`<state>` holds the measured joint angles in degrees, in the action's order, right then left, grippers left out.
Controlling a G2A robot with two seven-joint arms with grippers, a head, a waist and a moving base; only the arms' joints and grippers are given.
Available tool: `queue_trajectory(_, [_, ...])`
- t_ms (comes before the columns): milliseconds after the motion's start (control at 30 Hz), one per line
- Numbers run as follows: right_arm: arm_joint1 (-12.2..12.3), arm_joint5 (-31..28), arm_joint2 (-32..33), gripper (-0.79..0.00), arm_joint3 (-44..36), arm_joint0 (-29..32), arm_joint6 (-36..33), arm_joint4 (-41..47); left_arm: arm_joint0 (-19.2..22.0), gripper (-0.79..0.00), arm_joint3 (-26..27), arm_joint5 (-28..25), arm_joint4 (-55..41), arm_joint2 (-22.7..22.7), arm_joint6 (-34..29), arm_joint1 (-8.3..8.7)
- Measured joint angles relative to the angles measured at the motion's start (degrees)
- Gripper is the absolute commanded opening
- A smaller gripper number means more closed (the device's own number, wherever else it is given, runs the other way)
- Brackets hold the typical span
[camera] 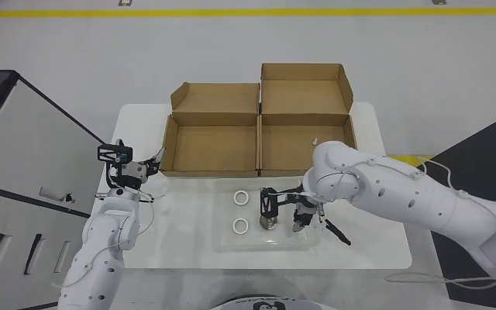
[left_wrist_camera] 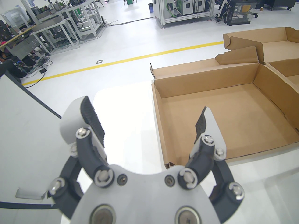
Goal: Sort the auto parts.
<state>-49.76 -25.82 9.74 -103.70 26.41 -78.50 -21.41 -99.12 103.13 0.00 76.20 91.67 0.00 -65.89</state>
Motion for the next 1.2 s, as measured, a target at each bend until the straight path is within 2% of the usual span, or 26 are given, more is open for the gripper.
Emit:
queue_trajectory(100, [-0.2,0.0,0.0,-0.268,0.5,0.8,0.0,-0.8,0.0,0.0,0.0,0.0,0.0,0.0,0.0,0.0])
queue_trajectory(300, [-0.8,0.1,0.0,-0.394,1.2,1.4,-0.1,-1.3,0.0,0.0,0.0,0.0,0.0,0.0,0.0,0.0])
queue_trajectory(1200, [-2.8,0.9,0.0,-0.431,4.3,5.6,-0.9,-4.5,0.0,0.0,0.0,0.0,0.0,0.0,0.0,0.0])
